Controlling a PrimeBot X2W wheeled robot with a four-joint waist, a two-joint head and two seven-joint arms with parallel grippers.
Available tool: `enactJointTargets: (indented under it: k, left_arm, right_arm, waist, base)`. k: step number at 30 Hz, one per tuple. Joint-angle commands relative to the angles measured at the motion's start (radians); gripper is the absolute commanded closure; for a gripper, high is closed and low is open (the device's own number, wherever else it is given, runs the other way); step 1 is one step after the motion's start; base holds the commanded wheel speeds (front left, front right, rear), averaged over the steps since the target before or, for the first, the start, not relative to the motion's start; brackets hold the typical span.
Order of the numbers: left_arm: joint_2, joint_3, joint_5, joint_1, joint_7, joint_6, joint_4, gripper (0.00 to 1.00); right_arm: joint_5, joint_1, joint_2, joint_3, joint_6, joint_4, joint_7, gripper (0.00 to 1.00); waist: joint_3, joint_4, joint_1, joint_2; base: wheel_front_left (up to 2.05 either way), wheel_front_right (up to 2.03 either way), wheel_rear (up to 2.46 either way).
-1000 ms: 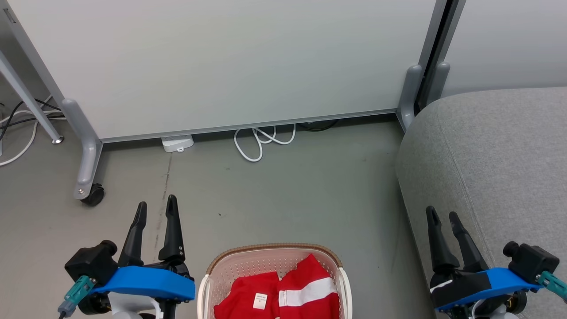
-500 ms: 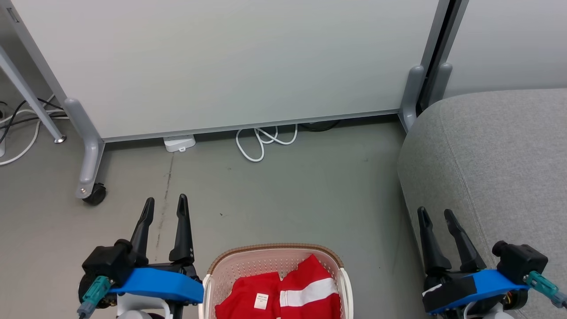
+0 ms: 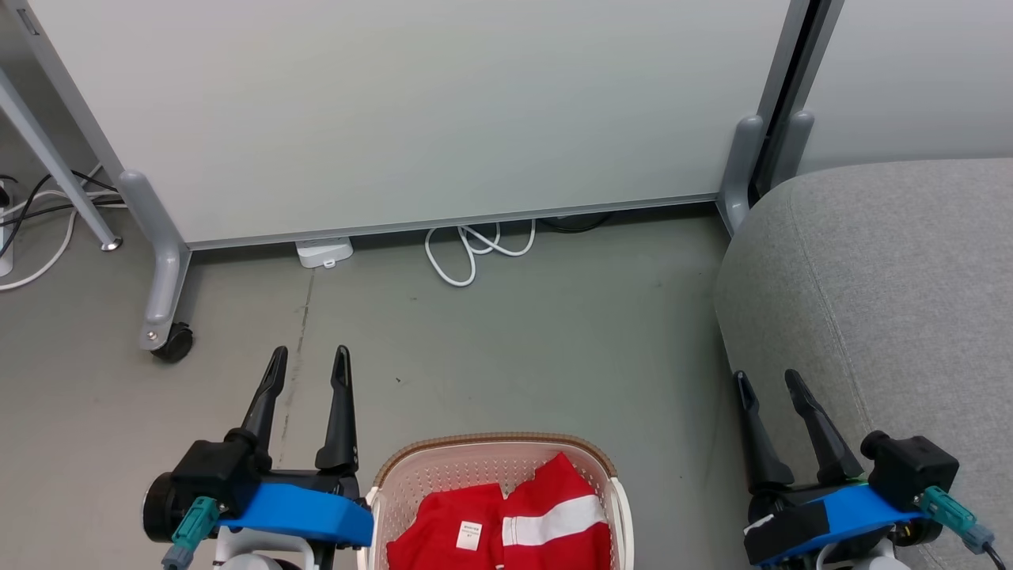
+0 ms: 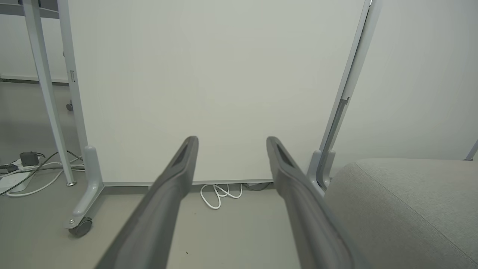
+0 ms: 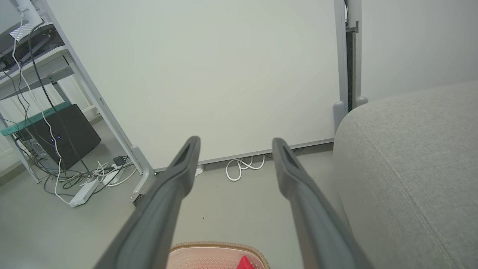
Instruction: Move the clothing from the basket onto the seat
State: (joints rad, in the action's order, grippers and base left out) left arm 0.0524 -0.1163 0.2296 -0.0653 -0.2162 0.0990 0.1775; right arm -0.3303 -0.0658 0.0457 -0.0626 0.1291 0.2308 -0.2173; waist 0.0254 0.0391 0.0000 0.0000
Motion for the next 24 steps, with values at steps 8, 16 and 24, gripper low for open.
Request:
enactJointTargets:
  k: [8, 16, 24]
  left_arm:
    - [0.0, -0.008, -0.063, -0.014, -0.024, 0.014, -0.008, 0.0]
    - [-0.001, -0.011, -0.105, -0.013, -0.036, 0.022, -0.009, 0.0]
    - [-0.002, -0.017, -0.154, -0.015, -0.051, 0.026, -0.008, 0.0]
  right_arm:
    - [0.077, -0.014, 0.007, -0.011, 0.002, -0.005, -0.023, 0.0]
    - [0.122, -0.013, 0.007, -0.019, 0.003, -0.006, -0.036, 0.0]
    - [0.173, -0.014, 0.007, -0.025, 0.003, -0.001, -0.05, 0.0]
  waist:
    - [0.004, 0.001, 0.0, 0.0]
    - [0.005, 0.003, 0.0, 0.0]
    - [0.007, 0.008, 0.0, 0.0]
  base:
    - [0.0, 0.0, 0.0]
    - [0.0, 0.0, 0.0]
    - [0.0, 0.0, 0.0]
